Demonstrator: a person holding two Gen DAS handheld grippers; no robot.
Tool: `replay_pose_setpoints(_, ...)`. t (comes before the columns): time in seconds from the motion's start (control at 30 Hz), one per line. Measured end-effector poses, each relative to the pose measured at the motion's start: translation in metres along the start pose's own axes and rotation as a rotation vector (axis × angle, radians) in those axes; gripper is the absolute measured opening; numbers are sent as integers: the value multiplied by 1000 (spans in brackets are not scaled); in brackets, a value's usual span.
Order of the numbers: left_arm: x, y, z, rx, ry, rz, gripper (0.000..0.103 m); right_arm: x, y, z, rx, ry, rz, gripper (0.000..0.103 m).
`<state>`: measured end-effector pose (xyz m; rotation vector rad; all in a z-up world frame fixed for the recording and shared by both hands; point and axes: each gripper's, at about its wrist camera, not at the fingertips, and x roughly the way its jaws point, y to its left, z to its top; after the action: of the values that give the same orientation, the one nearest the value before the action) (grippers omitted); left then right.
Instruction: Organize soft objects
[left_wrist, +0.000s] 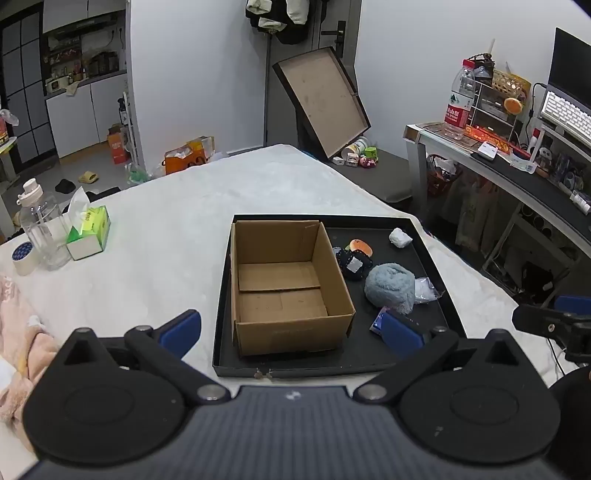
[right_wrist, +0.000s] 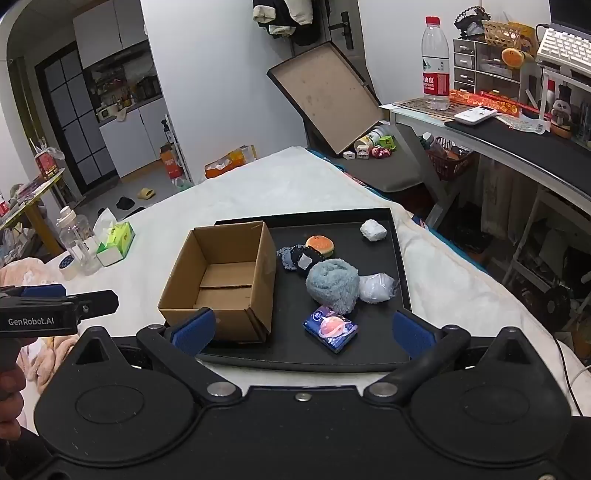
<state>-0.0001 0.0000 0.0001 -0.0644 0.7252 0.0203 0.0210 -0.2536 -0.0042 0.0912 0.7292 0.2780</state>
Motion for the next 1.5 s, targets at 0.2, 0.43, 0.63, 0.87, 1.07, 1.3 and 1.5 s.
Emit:
replay_pose_setpoints(0.2,-5,2,-2,1,5,-7,103,-2,0,2,0,6,-8,103)
replay_pose_setpoints(0.43,1,-4,-1,0,16,-9,103,-1,-2,-2,-1,10,-9,103)
replay_pose_setpoints(0.63,1,-4,0,1,12,-13,103,0,-1,-2,-4,10,-12,103)
replay_pose_setpoints(0.87,0,-4,2,2,6,-12,103,0,-1,-1,-3,11,-17,103)
replay_pose_setpoints(1.07,-2,-4,3,0,2,-14,103,0,0,-1,-3,12,-19,103)
replay_pose_setpoints(1.3,-2,-3,3,0,3,-16,103,0,-2,-1,-3,17,-24,103)
replay_pose_setpoints(1.5,-3,-3,3,1,4,-16,103,1,-2,-2,-5,18,-26,103)
